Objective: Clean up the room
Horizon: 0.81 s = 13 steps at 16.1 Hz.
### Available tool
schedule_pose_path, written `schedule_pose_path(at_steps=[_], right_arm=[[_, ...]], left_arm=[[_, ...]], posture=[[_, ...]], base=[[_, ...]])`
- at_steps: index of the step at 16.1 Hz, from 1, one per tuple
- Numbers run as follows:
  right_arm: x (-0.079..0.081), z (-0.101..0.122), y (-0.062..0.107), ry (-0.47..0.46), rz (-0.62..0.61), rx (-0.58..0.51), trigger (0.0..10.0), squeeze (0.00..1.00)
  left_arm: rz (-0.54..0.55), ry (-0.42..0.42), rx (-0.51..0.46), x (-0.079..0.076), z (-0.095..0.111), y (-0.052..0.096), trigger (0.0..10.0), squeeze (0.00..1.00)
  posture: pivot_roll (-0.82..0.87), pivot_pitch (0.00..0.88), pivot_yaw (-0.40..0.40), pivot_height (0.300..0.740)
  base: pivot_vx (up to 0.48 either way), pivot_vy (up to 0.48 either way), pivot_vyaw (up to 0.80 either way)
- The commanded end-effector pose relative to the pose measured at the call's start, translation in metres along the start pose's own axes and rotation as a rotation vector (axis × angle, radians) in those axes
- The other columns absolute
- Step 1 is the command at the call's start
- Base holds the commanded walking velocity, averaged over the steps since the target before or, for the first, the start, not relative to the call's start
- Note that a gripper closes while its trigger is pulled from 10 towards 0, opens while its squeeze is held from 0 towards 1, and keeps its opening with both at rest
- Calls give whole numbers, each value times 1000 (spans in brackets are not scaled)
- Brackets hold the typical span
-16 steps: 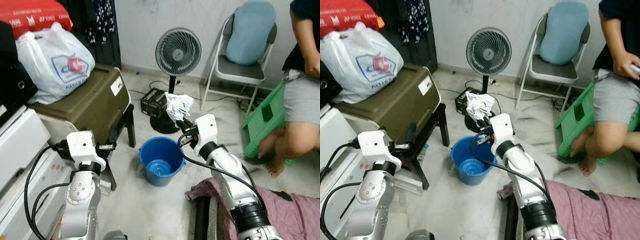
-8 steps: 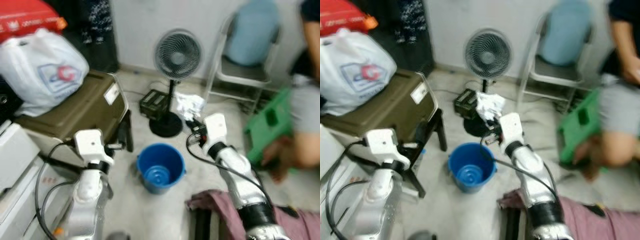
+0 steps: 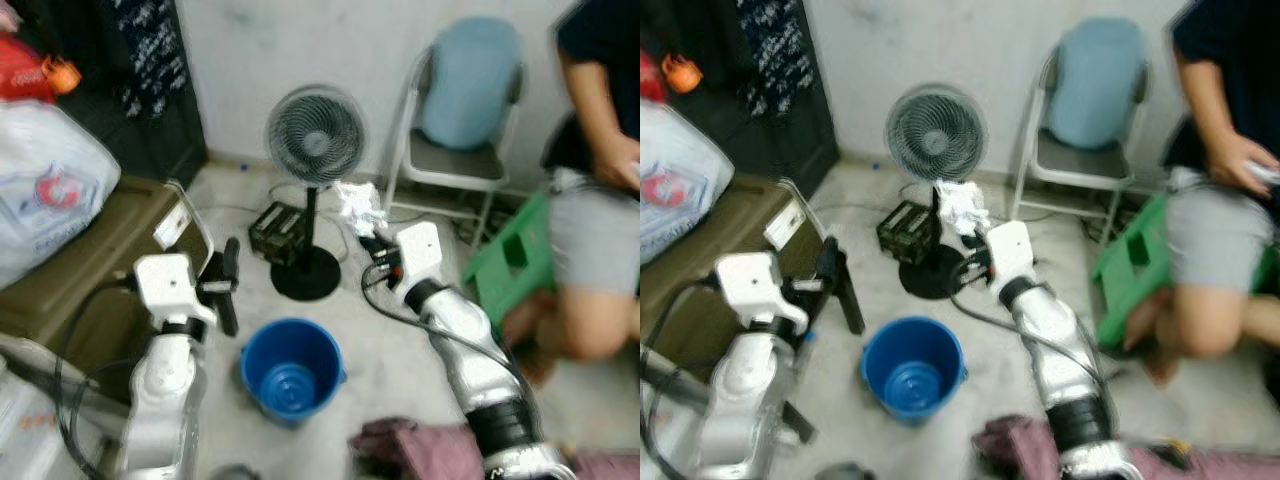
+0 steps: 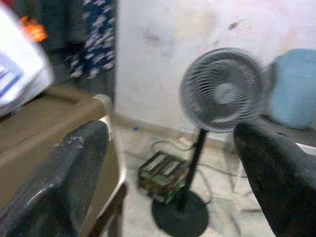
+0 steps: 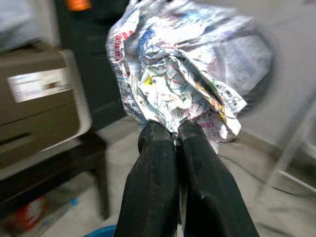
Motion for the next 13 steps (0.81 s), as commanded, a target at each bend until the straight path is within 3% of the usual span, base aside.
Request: schedule_pose_path(at_steps=[1,4,13], right_arm=[[1,5,-1,23,13,-18,10000,0],[1,4,-2,19,6,-11,10000,0],[0,3,-2,10,4,-8,10000,0]], left_arm=[[13,-8,14,2,-2,2,10000,0],[2,-7,8,1,-2,1,10000,0],[-15,2,-1,-1,-1,2,10000,0]], posture=[[-44,0,-63,740],[-43,0,-63,740],[-41,0,-66,740]], base=[[0,0,800],[0,0,727],[386,0,0]])
Point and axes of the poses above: a point about 5 cm out from each wrist's last joint towards the gripper, its own y axis pointing back from the gripper into the wrist, its own z axis along the axis of the wrist's last joint, x = y × z, the point moved 1 cm from there along -y, pointing out of the wrist towards the gripper, and after that the axes turned 1 degree about -y, right-handed, at the moved point
